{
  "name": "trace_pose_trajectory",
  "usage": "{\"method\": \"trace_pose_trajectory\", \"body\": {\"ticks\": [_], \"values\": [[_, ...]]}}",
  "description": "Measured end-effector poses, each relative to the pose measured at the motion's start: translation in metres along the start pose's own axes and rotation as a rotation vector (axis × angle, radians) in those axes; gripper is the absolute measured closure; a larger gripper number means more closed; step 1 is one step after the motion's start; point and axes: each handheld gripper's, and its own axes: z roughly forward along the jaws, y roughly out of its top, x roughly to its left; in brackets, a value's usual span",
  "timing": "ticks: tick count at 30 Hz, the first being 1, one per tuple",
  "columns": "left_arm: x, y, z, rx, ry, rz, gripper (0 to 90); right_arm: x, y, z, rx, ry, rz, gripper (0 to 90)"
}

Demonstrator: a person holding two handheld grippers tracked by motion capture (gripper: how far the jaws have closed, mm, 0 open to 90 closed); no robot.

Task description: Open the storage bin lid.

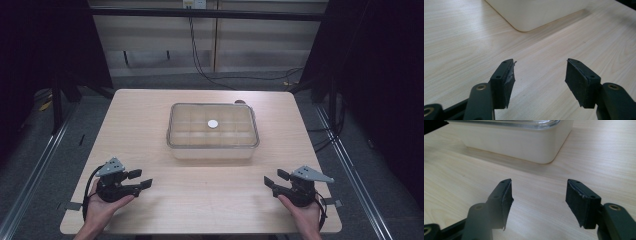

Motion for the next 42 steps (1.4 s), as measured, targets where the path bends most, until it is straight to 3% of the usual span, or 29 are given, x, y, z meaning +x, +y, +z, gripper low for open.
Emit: {"method": "trace_pose_trajectory", "body": {"ticks": [4, 6, 10, 14, 18, 20, 22, 26, 28, 31, 36, 38, 42], "values": [[0.001, 0.002, 0.003, 0.012, 0.026, -0.010, 41.1, 0.001, 0.001, 0.001, 0.033, -0.021, -0.013, 37.2], [0.000, 0.002, 0.003, 0.014, 0.025, -0.015, 39.6, 0.004, 0.002, 0.000, 0.048, 0.018, -0.005, 37.2], [-0.002, 0.002, 0.003, 0.013, -0.004, 0.000, 37.5, 0.008, 0.004, -0.001, 0.056, 0.038, -0.004, 34.7], [-0.002, 0.005, 0.003, 0.017, -0.010, -0.030, 38.9, 0.010, 0.011, -0.004, 0.027, 0.052, 0.002, 33.9], [-0.004, 0.008, 0.005, 0.019, -0.019, -0.025, 38.9, 0.013, 0.015, -0.003, 0.017, 0.072, -0.011, 34.3], [-0.005, 0.011, 0.006, 0.015, -0.024, -0.019, 38.9, 0.016, 0.017, -0.003, 0.007, 0.053, -0.043, 37.4], [-0.007, 0.014, 0.007, 0.011, -0.025, -0.021, 38.6, 0.016, 0.019, -0.002, -0.004, 0.046, -0.042, 37.1], [-0.008, 0.021, 0.012, -0.002, -0.041, -0.001, 38.4, 0.013, 0.023, 0.002, -0.011, 0.063, -0.046, 37.9], [-0.011, 0.024, 0.018, 0.009, -0.063, 0.019, 39.2, 0.011, 0.025, 0.001, 0.017, 0.067, -0.045, 40.1], [-0.014, 0.026, 0.025, 0.034, -0.061, 0.044, 38.4, 0.007, 0.029, 0.000, 0.010, 0.086, -0.035, 40.3], [-0.010, 0.035, 0.033, 0.036, -0.057, 0.022, 38.4, 0.001, 0.037, 0.001, -0.007, 0.108, -0.012, 42.2], [-0.008, 0.040, 0.036, 0.038, -0.059, 0.016, 38.4, 0.002, 0.042, 0.002, -0.006, 0.075, -0.037, 42.7], [-0.005, 0.048, 0.041, 0.037, -0.050, 0.023, 38.5, -0.002, 0.049, 0.002, -0.034, 0.081, -0.026, 42.4]]}}
